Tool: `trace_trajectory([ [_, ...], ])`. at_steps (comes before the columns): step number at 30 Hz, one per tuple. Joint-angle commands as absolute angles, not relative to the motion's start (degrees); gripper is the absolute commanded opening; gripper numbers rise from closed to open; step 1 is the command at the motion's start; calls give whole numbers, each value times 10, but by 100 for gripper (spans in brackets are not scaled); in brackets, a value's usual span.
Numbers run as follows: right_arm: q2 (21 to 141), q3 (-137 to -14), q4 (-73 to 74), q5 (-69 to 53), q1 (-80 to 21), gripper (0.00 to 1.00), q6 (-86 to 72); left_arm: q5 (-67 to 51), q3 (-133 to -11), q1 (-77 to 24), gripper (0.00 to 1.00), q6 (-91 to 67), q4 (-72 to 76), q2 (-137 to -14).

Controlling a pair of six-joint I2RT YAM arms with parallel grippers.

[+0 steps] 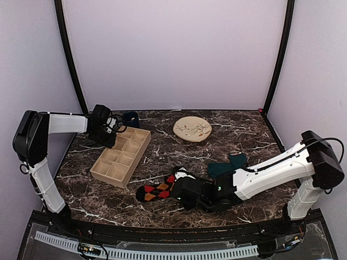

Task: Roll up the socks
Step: Smooth out the sock at the center of the board.

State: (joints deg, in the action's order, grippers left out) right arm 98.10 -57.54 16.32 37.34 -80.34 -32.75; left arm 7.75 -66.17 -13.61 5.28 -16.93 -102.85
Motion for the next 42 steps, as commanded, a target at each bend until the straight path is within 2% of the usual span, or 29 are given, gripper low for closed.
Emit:
trace_trajectory([
  [1, 992, -591, 164, 376, -797, 0, -324, 106, -647, -132, 56, 18, -189, -1005],
  [4, 995, -591, 169, 377, -797, 0, -328, 115, -637, -132, 70, -1, -194, -983],
  [5, 997, -591, 170, 378, -797, 0, -329, 116, -636, -131, 71, -6, -197, -976],
  [16, 994, -586, 190, 389, -796, 0, -350, 106, -606, -135, 72, -94, -249, -876],
  [21, 995, -585, 214, 397, -786, 3, -371, 110, -572, -210, 69, -127, -243, -769],
  [25, 999, -582, 231, 400, -779, 4, -388, 118, -557, -323, 54, -185, -242, -735],
  [31, 1003, -578, 264, 404, -777, 8, -418, 146, -532, -471, 36, -258, -223, -779],
  [39, 990, -558, 273, 397, -778, 18, -441, 159, -531, -587, 15, -329, -188, -879],
  [42, 989, -557, 280, 397, -778, 22, -447, 155, -540, -604, 3, -342, -183, -918],
])
